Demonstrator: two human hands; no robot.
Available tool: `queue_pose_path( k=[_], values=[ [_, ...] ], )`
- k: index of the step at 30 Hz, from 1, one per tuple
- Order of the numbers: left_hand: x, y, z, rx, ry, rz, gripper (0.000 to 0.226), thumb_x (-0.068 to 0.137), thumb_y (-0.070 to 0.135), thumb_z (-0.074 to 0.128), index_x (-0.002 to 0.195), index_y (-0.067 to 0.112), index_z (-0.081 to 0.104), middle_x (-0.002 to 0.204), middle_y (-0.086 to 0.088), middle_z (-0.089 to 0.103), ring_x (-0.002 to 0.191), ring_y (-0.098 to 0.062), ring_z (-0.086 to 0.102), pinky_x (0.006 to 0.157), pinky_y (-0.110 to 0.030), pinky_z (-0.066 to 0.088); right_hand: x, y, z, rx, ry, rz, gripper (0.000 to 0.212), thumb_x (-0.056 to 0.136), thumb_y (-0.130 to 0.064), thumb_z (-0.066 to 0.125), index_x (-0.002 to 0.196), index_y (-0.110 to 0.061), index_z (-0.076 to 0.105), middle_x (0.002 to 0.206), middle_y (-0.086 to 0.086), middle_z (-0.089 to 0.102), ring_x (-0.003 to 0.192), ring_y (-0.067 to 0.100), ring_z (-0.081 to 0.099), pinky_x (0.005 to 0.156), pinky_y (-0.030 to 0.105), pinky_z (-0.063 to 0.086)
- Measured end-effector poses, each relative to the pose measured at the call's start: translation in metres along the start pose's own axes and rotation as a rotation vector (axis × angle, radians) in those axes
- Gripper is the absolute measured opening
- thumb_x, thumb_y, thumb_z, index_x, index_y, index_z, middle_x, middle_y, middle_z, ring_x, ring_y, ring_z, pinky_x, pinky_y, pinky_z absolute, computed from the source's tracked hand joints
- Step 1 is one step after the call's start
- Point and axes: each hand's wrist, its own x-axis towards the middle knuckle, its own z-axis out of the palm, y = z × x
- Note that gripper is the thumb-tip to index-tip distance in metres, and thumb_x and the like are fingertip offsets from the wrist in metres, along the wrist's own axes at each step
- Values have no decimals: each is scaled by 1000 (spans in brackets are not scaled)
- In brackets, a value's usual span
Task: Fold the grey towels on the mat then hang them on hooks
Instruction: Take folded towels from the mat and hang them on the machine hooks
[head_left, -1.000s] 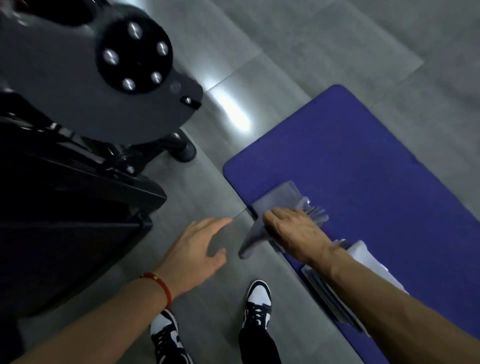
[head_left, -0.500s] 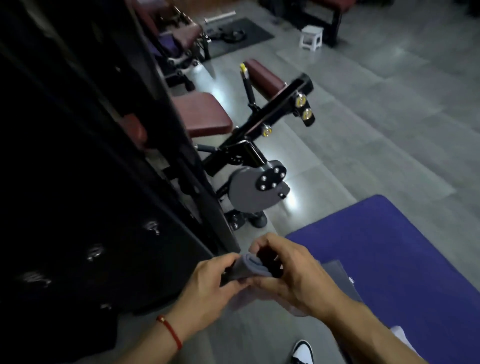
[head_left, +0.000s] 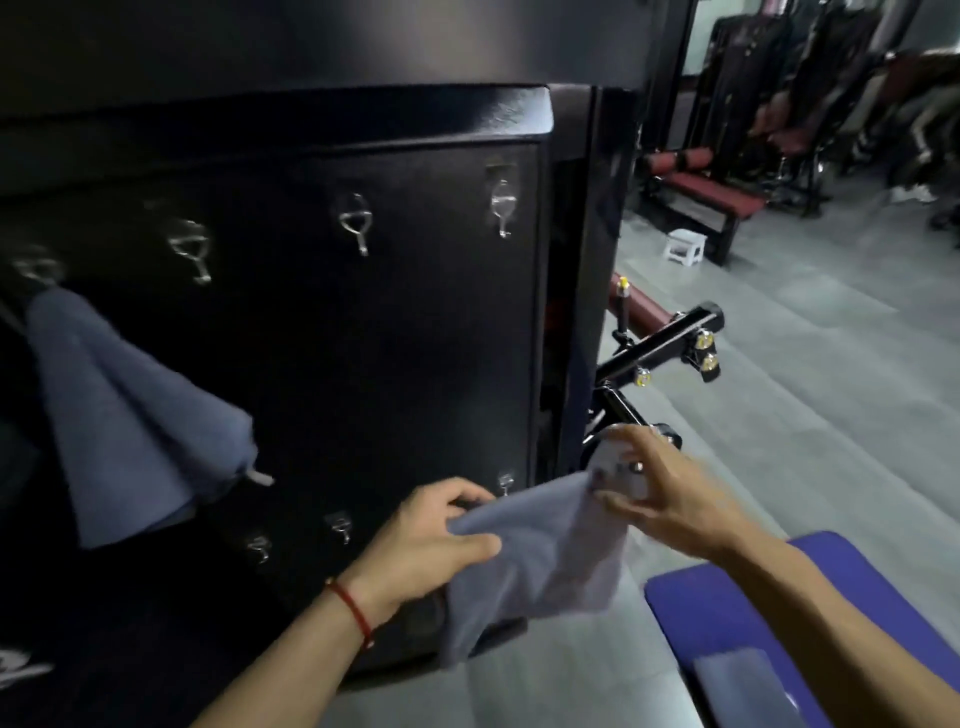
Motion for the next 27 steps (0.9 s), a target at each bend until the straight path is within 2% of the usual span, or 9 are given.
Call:
queue_pose_path(
  k=[2,5,8,12,15,19,22,24,27],
  values=[
    [-1,6,-6,-29,36,-17,33,71,24,81,99,34,66,87,-4,76,77,-16,72,76,-40,58,-4,-29,16,94,-18,-128,57,87,-46,74,137,-27,51,129,-11,55,115,3,57,93,21,48],
    [-3,10,-10,-95,57,-90,32,74,23,80,101,33,64,92,-9,76,89,-27,73,75,-43,58,-12,-78,48,177,-139,-326,64,81,-61,74,134,-34,51,129,-17,53,120,1,54,95,15,44],
    [-10,11,-21,-378,91,-195,28,84,12,76,109,22,65,102,-13,74,101,-31,71,75,-40,56,-8,-102,67,203,-182,-323,73,75,-70,73,136,-37,50,129,-20,50,121,0,53,98,22,47],
    [-31,8,-36,-624,-22,-176,44,87,3,74,128,13,59,116,-25,70,112,-35,68,95,-48,57,7,-108,62,203,-233,-381,57,81,-52,73,134,-35,61,125,-18,54,118,0,54,99,28,48],
    [-41,5,-37,-634,-4,-111,49,86,6,76,131,11,56,119,-18,71,113,-28,69,99,-44,55,12,-110,54,246,-255,-382,48,86,-40,75,133,-38,63,118,-17,56,116,1,55,98,26,49],
    [-42,14,-31,-487,212,-39,27,89,19,74,115,14,67,107,-9,76,102,-17,73,83,-33,60,19,-118,46,348,-253,-391,32,88,-25,72,118,-31,63,109,-14,68,103,5,66,87,26,55],
    [-44,19,-33,-152,330,-1,26,88,38,74,107,20,71,93,-3,78,88,-11,75,75,-34,63,25,-124,44,321,-181,-447,26,90,-10,66,109,-28,67,100,-14,71,96,6,68,80,24,55],
    [-44,19,-37,35,429,9,30,89,47,71,104,21,72,87,0,77,83,-7,74,73,-33,63,29,-128,46,227,-81,-494,27,90,-13,68,112,-28,65,104,-16,66,97,3,66,83,27,55],
    [-47,14,-45,54,557,-11,28,89,48,70,97,21,73,83,1,76,79,-7,73,71,-34,63,22,-142,57,214,67,-506,31,89,-21,71,115,-31,55,110,-16,52,96,5,59,81,31,53]
  ],
)
